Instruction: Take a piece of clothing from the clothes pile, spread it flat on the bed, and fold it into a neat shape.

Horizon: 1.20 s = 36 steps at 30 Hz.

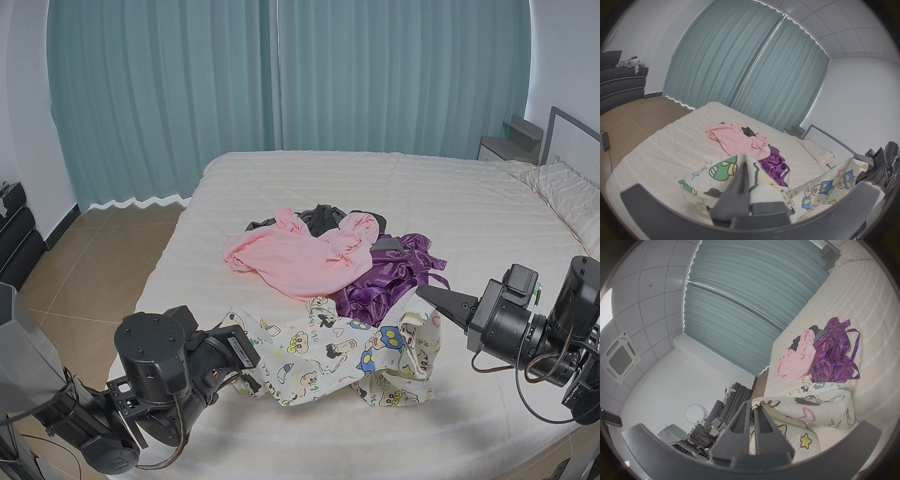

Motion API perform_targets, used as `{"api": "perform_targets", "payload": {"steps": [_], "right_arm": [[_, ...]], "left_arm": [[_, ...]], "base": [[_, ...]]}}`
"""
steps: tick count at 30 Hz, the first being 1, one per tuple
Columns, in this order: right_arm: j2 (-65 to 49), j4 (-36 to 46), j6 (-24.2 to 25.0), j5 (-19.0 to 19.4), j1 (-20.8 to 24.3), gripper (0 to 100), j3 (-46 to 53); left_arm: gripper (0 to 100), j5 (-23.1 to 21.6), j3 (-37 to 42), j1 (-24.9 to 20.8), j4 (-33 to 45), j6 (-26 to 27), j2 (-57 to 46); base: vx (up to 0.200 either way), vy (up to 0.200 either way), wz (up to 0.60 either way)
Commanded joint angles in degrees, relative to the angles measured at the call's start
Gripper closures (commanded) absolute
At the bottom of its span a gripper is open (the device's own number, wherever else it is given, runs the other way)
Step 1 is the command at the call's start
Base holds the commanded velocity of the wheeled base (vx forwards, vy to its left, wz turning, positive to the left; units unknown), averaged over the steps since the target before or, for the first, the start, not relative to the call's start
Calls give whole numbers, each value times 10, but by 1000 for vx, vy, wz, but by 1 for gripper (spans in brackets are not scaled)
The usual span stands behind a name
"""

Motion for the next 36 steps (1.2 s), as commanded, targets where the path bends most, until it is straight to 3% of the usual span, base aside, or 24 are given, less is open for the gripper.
{"api": "perform_targets", "payload": {"steps": [1,12,36], "right_arm": [[-3,0,0,0,0,100,1],[-12,0,0,-1,0,100,1],[-15,0,-2,-3,-1,100,2]], "left_arm": [[100,0,2,-2,0,0,0],[100,4,-5,-11,0,-39,-16],[100,4,1,-38,0,-38,-37]], "base": [[-200,0,0],[0,0,0],[0,-200,0]]}}
